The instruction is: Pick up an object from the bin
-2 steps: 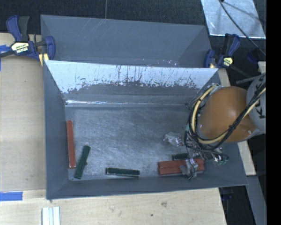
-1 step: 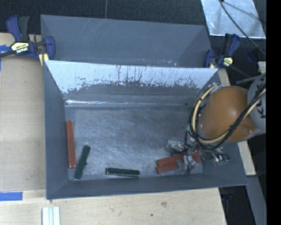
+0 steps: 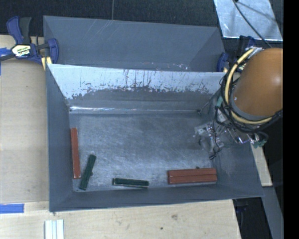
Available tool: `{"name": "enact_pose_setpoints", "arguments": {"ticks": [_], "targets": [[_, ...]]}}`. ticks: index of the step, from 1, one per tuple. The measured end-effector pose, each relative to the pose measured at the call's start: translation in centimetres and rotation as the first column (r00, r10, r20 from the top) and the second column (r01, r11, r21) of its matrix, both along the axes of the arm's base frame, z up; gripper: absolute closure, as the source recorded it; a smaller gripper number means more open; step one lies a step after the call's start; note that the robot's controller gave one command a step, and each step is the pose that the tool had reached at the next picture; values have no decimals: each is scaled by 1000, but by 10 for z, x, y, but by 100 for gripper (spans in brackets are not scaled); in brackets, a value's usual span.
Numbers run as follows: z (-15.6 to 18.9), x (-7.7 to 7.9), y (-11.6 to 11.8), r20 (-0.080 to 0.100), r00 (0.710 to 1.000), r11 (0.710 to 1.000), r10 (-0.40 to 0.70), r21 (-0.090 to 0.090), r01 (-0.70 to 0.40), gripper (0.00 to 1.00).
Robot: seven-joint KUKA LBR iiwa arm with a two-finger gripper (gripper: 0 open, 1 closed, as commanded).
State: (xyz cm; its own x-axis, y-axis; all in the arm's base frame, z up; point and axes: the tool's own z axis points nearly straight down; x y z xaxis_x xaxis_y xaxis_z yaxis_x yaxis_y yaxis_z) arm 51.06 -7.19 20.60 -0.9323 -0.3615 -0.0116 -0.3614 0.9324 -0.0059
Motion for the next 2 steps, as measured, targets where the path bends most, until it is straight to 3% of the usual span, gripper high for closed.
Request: {"name": "enact_pose_setpoints", "arguments": {"ticks": [1, 2], "targets": [[-40, -8, 27, -13, 997, 998, 70, 3, -70, 100], [95, 15, 52, 0, 998, 998, 64, 1, -64, 100]]}}
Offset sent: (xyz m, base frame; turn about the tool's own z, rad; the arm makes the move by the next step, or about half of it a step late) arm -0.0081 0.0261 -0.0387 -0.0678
